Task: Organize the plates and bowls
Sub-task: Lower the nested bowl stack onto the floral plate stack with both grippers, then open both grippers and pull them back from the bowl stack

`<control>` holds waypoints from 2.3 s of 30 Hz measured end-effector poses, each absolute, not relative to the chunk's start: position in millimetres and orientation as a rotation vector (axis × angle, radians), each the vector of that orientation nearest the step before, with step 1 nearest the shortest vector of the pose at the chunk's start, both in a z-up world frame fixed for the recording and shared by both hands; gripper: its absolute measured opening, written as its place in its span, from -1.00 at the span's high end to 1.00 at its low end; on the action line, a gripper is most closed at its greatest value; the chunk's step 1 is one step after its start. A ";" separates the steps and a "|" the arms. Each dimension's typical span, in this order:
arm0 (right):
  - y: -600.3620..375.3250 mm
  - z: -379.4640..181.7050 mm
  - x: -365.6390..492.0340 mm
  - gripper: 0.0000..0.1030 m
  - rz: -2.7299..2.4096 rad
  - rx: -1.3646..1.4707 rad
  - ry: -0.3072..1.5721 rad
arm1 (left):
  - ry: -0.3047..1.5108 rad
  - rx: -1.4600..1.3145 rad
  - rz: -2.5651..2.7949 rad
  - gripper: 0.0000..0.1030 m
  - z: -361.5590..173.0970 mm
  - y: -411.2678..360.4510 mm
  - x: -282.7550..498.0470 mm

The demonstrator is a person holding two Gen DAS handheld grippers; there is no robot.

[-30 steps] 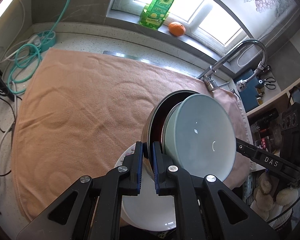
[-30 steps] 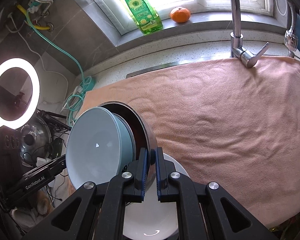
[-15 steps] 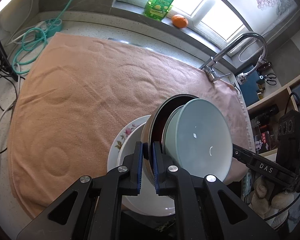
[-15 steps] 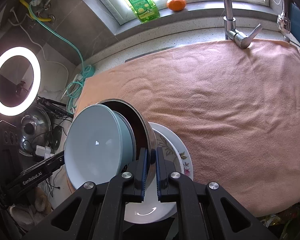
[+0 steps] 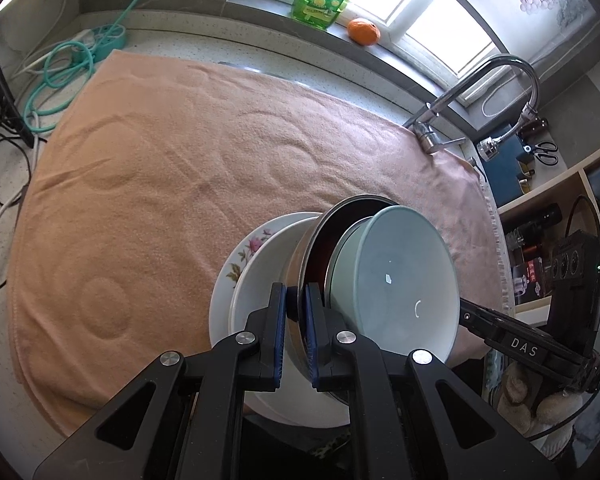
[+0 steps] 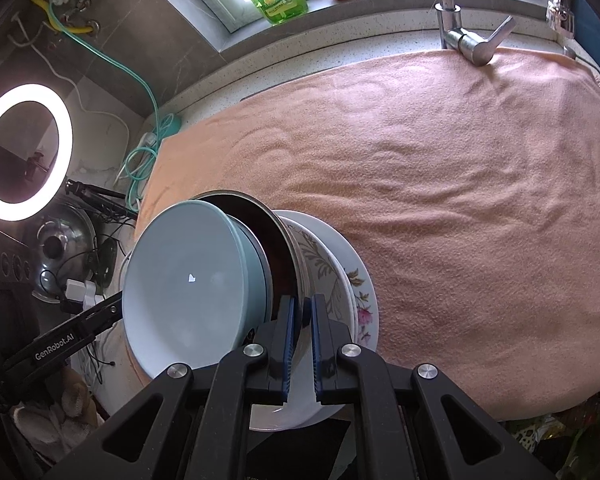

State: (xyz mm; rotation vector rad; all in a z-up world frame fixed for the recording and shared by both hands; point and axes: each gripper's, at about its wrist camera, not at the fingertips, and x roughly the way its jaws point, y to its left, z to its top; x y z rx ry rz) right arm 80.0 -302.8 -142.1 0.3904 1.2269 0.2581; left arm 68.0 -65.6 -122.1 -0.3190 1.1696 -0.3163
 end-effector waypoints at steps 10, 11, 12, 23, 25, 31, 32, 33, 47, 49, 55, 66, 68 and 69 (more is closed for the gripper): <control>-299.6 -141.8 75.6 0.85 0.268 0.396 1.228 | 1.177 -0.324 -0.305 0.85 -125.0 -62.5 66.1; -299.0 -141.4 75.3 0.85 0.270 0.395 1.227 | 1.179 -0.325 -0.303 0.85 -126.0 -61.6 66.1; -298.3 -140.9 75.0 0.85 0.272 0.395 1.227 | 1.182 -0.327 -0.301 0.85 -127.1 -60.6 66.1; -295.1 -137.6 72.7 0.83 0.276 0.396 1.220 | 1.183 -0.334 -0.302 0.85 -130.4 -58.8 66.3; -295.9 -137.9 72.6 0.83 0.276 0.398 1.219 | 1.184 -0.337 -0.302 0.85 -130.7 -58.1 66.2; -296.3 -138.2 72.7 0.83 0.277 0.396 1.218 | 1.186 -0.326 -0.302 0.85 -130.1 -59.9 65.8; -296.2 -137.9 72.6 0.83 0.277 0.393 1.219 | 1.186 -0.322 -0.303 0.85 -130.1 -60.3 65.6; -296.0 -137.7 72.0 0.83 0.278 0.389 1.219 | 1.186 -0.319 -0.305 0.85 -130.2 -61.2 65.4; -296.6 -137.9 68.3 0.80 0.276 0.385 1.221 | 1.182 -0.316 -0.308 0.85 -130.0 -62.6 64.8; -298.2 -136.9 68.1 0.80 0.272 0.396 1.217 | 1.171 -0.310 -0.303 0.81 -127.1 -61.5 64.3; -301.4 -128.6 65.4 0.73 0.255 0.387 1.185 | 1.139 -0.312 -0.285 0.79 -117.3 -52.7 62.1; -302.5 -110.6 52.9 0.70 0.242 0.321 1.110 | 1.086 -0.276 -0.228 0.79 -103.6 -41.8 42.5; -302.1 -107.5 48.8 0.67 0.237 0.307 1.094 | 1.067 -0.257 -0.221 0.78 -99.1 -44.5 36.0; -301.9 -106.0 46.8 0.66 0.234 0.297 1.085 | 1.058 -0.246 -0.218 0.78 -96.9 -45.9 33.2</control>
